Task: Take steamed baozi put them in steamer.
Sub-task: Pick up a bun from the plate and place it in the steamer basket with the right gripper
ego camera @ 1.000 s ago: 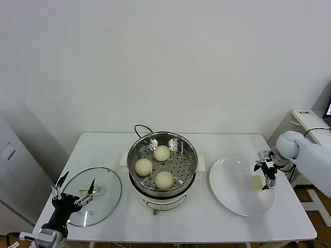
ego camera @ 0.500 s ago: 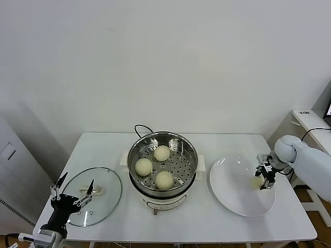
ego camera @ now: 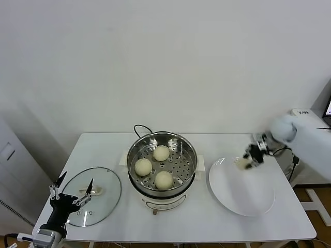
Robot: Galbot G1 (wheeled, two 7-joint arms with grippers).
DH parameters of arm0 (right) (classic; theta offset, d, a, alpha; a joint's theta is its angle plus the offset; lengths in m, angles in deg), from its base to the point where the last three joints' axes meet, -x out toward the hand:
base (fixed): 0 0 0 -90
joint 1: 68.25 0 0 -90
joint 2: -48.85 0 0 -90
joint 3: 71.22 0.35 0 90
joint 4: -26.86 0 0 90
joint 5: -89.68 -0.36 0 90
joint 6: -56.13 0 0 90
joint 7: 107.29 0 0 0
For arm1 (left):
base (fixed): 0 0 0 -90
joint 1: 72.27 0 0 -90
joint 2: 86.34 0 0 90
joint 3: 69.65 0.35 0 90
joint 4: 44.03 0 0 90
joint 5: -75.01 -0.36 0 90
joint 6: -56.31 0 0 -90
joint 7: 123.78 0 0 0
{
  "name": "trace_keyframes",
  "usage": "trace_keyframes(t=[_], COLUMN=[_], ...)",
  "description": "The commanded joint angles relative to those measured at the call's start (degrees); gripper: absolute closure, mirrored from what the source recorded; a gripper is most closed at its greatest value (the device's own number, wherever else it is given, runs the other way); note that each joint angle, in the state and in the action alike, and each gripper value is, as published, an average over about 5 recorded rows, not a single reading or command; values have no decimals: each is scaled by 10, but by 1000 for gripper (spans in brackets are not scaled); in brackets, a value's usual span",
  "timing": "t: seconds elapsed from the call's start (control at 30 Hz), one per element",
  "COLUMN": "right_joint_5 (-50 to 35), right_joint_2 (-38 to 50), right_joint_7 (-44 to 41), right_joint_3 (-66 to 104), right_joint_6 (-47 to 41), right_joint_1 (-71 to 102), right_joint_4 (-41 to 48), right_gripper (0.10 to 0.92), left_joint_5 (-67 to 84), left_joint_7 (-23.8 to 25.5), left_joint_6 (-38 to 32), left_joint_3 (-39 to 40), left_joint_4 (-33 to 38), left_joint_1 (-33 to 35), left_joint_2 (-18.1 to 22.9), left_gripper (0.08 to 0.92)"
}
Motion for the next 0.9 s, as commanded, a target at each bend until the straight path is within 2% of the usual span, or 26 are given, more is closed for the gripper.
trace_keyframes(t=[0.03,0.23,0.43,0.6,0.9], right_joint_5=[-304,-323,-259,-221,-206], right_joint_2=[-114,-161,-182,-211,-219], right_joint_7=[3,27,79,120,128], right_joint_3=[-157,-168,-193,-203,-210], right_joint_6=[-131,-171,-195,-202,-204], right_joint_1=[-283,-273,-192,-147,-132], right_joint_4=[-78,-121,-174,-145,-121], right_gripper=[626,626,626,626,601], left_joint_5=[0,1,0,3,13], left_joint_7=[-1,-1,-1,-1,0], left_joint_6=[3,1,3,3,0], left_joint_3=[2,3,8,9,3], left_joint_4=[4,2,3,3,-3], left_joint_1=[-8,-8,-14,-16,-15], left_joint_2=[1,8,13,15,9], left_gripper=[177,177,177,177,177])
